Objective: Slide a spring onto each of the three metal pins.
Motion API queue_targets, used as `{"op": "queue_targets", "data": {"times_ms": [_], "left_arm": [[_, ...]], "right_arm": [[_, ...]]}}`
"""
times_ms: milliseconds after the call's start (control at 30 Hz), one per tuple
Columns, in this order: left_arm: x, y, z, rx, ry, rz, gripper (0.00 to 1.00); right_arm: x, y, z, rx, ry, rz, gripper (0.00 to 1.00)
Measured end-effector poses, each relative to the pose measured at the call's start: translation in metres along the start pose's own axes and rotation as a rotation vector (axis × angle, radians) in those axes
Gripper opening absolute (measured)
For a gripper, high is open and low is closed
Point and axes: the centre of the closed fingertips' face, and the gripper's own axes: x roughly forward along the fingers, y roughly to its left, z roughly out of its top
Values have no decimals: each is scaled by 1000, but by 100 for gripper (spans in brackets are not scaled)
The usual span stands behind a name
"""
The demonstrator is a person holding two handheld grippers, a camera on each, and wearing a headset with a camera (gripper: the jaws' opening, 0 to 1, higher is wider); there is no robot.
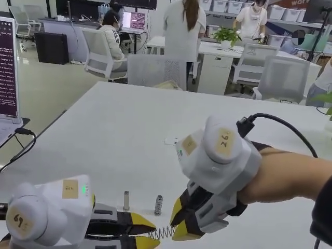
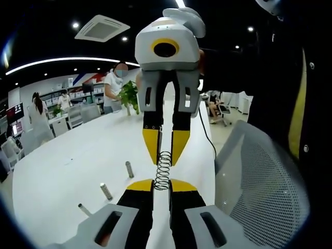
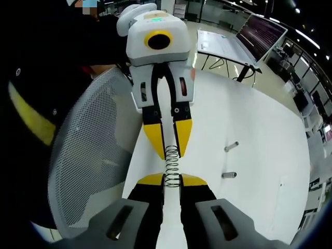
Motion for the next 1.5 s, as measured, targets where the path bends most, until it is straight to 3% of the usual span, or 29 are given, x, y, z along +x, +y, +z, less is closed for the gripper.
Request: {"op": "queue_targets", "data": {"times_ms": [167,500,1333,1500], "left_arm": [[0,-1,-2,5,5,-4,3],[-2,2,-1,17,-14,10,3],[-7,1,4,-18,-57,5,2],[-7,1,4,-18,-60,6,2]], "right_arm": [[-2,0,3,-5,-15,5,8],[-13,-2,19,33,-111,15,7],[-8,-3,16,67,-161,24,11],[-7,-2,18,89,-203,30,11]]}}
